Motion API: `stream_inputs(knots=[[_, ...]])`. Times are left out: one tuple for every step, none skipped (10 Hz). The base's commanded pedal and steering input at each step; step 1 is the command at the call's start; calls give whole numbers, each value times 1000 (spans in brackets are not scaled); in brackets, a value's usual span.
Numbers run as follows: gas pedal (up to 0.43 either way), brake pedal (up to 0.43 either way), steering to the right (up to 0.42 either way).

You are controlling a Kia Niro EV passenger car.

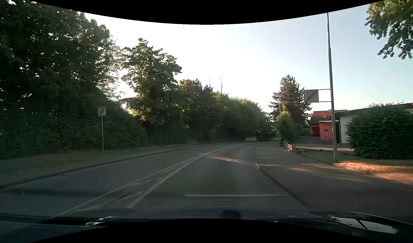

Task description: Follow the waypoints while adhering to traffic rules and regulations

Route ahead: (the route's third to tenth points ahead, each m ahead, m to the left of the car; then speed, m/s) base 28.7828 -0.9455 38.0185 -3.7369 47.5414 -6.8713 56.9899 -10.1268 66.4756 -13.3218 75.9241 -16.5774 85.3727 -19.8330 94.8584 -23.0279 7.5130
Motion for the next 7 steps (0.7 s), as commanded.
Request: stream_inputs(knots=[[220,0,52],[220,0,53],[220,0,52],[220,0,46],[220,0,40],[220,0,36],[220,0,36]])
